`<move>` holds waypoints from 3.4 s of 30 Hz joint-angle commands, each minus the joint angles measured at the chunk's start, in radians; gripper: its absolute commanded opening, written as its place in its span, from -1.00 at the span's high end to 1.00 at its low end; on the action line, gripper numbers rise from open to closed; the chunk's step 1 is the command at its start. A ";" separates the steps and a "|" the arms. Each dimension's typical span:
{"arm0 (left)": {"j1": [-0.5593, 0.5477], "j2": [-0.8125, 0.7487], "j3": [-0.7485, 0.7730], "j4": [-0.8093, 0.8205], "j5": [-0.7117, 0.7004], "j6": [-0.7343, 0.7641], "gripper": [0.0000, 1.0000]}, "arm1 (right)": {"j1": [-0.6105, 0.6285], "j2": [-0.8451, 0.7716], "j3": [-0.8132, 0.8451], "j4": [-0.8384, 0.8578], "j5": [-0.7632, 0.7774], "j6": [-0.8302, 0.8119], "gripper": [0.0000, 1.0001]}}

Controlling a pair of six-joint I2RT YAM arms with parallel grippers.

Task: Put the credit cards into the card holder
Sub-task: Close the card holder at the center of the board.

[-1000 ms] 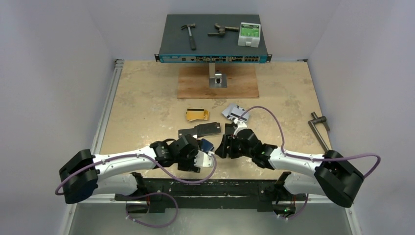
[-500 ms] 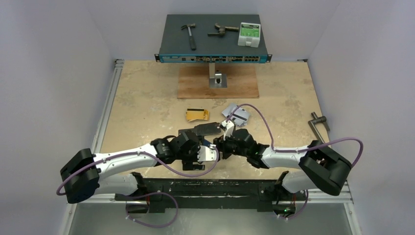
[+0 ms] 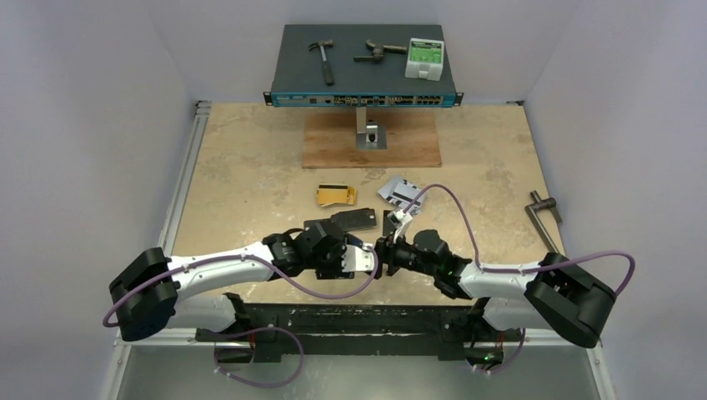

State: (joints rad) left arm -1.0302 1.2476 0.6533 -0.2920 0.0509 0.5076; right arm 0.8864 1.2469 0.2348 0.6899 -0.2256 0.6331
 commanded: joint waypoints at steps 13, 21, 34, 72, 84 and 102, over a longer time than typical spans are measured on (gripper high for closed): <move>0.039 -0.016 0.083 -0.054 -0.136 0.006 0.50 | 0.002 -0.006 0.006 0.062 0.004 -0.047 -0.26; 0.098 -0.021 0.076 -0.061 -0.105 0.002 0.90 | 0.002 0.131 0.052 0.133 -0.048 -0.104 -0.26; 0.130 -0.013 0.087 -0.056 -0.074 -0.080 0.96 | 0.003 0.290 0.041 0.408 -0.041 -0.083 -0.23; 0.137 -0.020 0.105 -0.101 0.020 -0.115 1.00 | 0.111 0.487 0.142 0.545 -0.180 -0.084 -0.13; 0.139 -0.029 0.111 -0.104 0.009 -0.116 1.00 | 0.152 0.415 0.133 0.462 -0.315 -0.111 0.00; 0.147 -0.073 0.124 -0.191 0.069 -0.101 1.00 | 0.168 -0.159 0.003 -0.017 -0.126 -0.070 0.16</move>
State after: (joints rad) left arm -0.9062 1.2091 0.7444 -0.4568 0.1387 0.4335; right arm 1.0321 1.3117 0.2615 0.7765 -0.4088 0.5655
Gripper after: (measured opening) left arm 0.013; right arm 0.425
